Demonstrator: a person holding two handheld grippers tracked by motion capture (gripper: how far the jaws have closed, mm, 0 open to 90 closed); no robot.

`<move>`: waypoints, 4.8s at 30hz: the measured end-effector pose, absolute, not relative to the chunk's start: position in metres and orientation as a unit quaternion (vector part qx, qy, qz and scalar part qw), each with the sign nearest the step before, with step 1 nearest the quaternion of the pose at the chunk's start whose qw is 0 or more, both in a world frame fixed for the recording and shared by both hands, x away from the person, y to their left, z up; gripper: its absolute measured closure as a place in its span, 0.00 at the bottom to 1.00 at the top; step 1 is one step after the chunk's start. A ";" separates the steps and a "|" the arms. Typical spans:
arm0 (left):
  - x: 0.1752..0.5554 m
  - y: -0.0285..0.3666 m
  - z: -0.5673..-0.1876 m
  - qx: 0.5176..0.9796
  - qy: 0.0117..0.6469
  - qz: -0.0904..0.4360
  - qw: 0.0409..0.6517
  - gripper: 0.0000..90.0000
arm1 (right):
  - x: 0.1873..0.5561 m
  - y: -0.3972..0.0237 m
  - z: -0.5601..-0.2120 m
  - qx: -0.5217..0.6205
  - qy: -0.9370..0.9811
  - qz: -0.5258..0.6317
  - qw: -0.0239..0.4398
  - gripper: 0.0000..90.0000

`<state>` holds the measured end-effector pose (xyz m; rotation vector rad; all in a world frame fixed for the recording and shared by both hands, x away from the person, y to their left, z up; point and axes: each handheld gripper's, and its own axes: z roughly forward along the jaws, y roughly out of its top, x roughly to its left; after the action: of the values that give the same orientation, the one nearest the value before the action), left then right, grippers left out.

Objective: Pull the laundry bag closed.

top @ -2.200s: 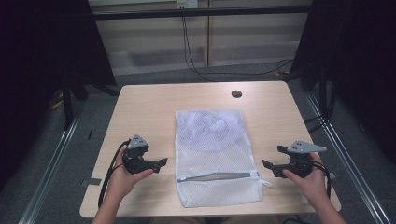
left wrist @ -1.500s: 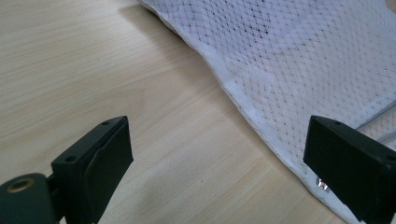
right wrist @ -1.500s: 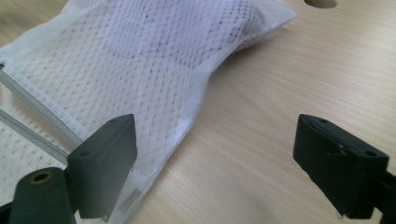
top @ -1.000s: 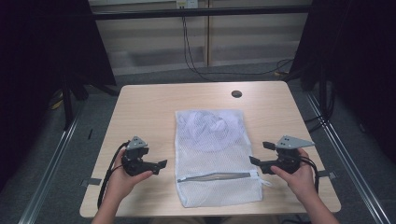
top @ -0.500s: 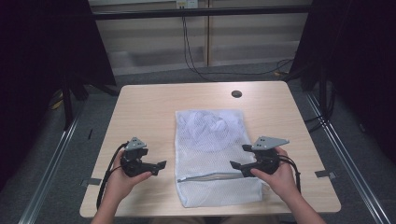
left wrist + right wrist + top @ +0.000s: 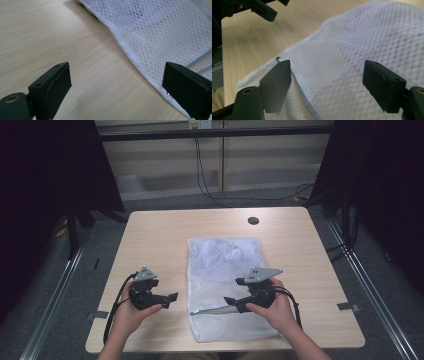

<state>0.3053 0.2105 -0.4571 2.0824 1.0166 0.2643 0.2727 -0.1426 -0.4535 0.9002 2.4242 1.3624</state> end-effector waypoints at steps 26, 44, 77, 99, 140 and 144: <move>0.306 0.211 -0.457 0.819 0.406 0.105 0.392 0.10 | 0.275 -0.079 -0.465 0.262 0.852 0.448 0.063 0.43; 0.305 0.214 -0.455 0.819 0.404 0.105 0.394 0.10 | 0.278 -0.052 -0.480 0.254 0.874 0.413 0.020 0.74; 0.307 0.214 -0.456 0.819 0.405 0.099 0.395 0.11 | 0.285 -0.031 -0.497 0.252 0.890 0.380 0.007 0.81; 0.304 0.214 -0.456 0.818 0.407 0.065 0.401 0.14 | 0.286 -0.037 -0.484 0.254 0.878 0.404 0.012 0.97; 0.305 0.181 -0.469 0.817 0.404 -0.125 0.391 0.43 | 0.288 -0.051 -0.466 0.266 0.848 0.458 0.025 0.97; 0.306 0.179 -0.470 0.817 0.402 -0.128 0.392 0.45 | 0.289 -0.051 -0.466 0.265 0.847 0.460 0.025 0.97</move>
<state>0.3060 0.1790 -0.4704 2.0749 1.0214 -0.3238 0.2889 -0.0512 -0.4656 0.8192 2.6197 1.4210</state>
